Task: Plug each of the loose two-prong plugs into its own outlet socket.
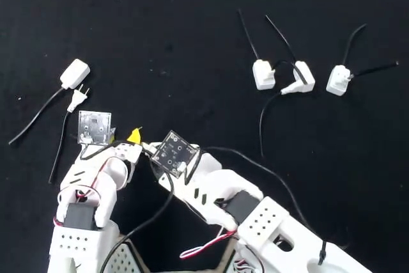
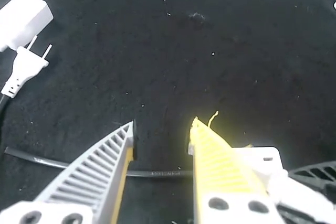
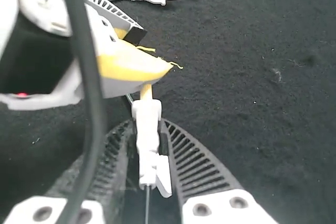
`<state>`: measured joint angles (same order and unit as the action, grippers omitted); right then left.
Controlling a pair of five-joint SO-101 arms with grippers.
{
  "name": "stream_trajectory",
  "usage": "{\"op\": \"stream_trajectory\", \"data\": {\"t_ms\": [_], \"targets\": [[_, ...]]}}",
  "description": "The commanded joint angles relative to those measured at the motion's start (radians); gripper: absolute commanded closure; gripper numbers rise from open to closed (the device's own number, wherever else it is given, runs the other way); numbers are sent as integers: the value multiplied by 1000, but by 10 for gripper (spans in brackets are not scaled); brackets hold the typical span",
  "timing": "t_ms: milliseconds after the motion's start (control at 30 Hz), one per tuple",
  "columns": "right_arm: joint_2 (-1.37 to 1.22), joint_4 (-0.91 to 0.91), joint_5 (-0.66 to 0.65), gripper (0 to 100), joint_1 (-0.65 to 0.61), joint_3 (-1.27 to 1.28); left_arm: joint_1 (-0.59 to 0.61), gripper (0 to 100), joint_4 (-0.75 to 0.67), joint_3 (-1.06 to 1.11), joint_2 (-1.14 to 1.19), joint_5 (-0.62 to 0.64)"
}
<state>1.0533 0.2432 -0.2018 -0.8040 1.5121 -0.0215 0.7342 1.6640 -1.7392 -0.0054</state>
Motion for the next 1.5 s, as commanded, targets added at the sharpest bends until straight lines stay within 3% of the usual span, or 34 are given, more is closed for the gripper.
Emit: {"op": "stream_trajectory", "data": {"t_ms": [0,433,567,767,967,1100,1467], "targets": [[31,0,9,988,9,-74,-31,820,-20,-7,-8,-9],[31,5,71,988,9,-82,-21,820,-20,-16,-8,-11],[25,8,71,988,9,-79,44,820,-20,-64,-9,3],[25,2,71,988,9,-53,154,820,-12,-101,-9,146],[24,2,68,988,-72,-38,47,818,-12,-101,-9,141],[30,0,25,988,-60,-38,-12,819,18,-94,-8,41],[31,0,21,988,-23,-50,-22,820,55,-73,-8,18]]}}
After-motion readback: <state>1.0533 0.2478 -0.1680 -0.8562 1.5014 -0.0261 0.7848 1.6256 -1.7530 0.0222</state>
